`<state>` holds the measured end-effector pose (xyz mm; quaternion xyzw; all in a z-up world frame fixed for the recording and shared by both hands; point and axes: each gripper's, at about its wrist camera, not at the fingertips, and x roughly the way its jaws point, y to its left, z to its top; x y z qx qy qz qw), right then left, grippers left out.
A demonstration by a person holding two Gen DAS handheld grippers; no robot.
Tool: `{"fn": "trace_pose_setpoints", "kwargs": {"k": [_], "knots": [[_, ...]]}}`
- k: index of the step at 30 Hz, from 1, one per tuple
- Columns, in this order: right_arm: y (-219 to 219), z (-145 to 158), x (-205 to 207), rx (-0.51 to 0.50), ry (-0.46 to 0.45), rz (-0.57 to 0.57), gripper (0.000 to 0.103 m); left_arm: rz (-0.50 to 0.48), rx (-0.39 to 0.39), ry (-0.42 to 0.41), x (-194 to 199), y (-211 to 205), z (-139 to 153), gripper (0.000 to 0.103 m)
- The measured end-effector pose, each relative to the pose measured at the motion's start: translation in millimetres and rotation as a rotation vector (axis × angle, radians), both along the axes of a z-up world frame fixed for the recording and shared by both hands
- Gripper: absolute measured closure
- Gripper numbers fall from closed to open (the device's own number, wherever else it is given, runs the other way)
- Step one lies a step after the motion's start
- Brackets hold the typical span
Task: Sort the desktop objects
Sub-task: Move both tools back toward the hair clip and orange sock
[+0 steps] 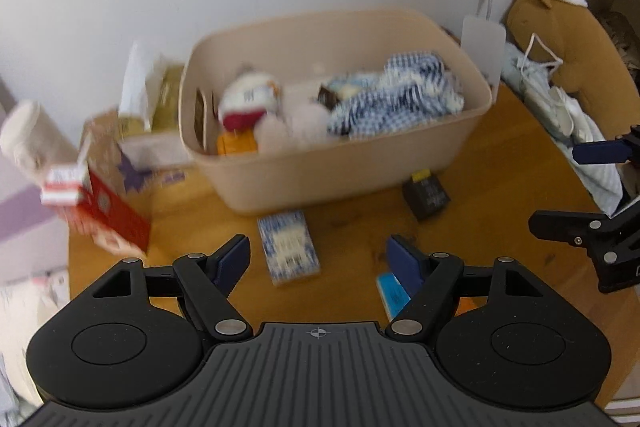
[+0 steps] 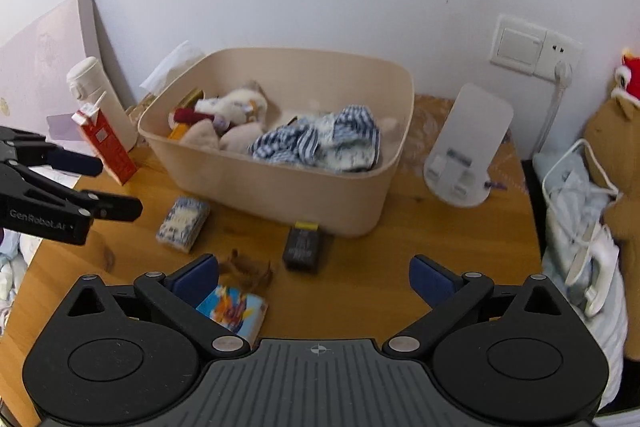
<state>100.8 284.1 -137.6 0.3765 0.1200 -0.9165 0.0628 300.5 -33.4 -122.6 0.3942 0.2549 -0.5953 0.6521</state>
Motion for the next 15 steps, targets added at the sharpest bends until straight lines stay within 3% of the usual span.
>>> {"fn": "trace_pose_setpoints", "kwargs": {"k": [9,15], "knots": [[-10,-35,26,0.102,-0.064,0.061,0.0,0.049,0.088,0.069,-4,29,-35,0.026],[-12,-58,32,0.122,-0.122,0.064,0.0,0.042,0.126,0.063,-9,41,-48,0.026]]}}
